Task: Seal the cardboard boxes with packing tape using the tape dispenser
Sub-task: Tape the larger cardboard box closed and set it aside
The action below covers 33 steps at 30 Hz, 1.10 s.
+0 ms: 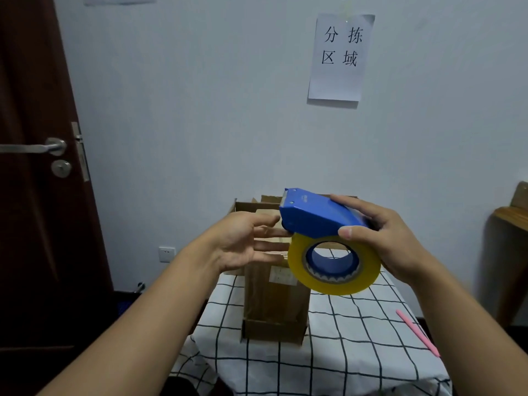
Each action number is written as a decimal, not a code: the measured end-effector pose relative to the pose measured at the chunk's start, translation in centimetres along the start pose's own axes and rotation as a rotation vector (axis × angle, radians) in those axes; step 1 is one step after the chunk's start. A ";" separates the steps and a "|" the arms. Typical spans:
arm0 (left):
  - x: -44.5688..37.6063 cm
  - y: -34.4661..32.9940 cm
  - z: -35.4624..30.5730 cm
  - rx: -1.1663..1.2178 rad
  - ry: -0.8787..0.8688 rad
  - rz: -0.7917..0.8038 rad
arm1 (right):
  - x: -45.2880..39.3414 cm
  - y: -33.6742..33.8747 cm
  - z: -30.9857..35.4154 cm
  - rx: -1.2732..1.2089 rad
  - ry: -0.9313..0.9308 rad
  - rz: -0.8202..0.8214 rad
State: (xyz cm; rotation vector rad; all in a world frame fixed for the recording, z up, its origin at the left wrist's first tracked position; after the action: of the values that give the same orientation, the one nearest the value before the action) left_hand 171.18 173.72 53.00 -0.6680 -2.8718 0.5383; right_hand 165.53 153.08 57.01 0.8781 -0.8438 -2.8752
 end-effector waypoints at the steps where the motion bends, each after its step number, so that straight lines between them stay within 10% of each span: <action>1: 0.0 -0.1 -0.2 -0.007 -0.012 -0.001 | -0.1 0.0 0.1 0.010 0.003 0.005; 8: 0.6 -0.6 -1.0 -0.068 -0.118 -0.081 | -0.7 -0.8 1.1 0.395 -0.037 0.296; 33: -1.5 8.2 -1.7 -0.166 -0.116 -0.372 | -3.2 0.4 -0.5 0.724 -0.014 0.345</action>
State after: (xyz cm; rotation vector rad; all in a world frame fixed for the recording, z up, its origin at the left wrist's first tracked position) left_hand 176.18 180.43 51.41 -0.1124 -3.0644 0.2959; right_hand 168.42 153.04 58.44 0.6362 -1.8751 -2.2760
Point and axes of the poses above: each hand's wrist, its own x-axis away from the middle knuckle, its own y-axis out of the back of the hand, z = x × y, the point moved 8 cm from there along -x, towards the middle knuckle, and after that the axes turned 12 degrees about x, right-handed, at the moved point
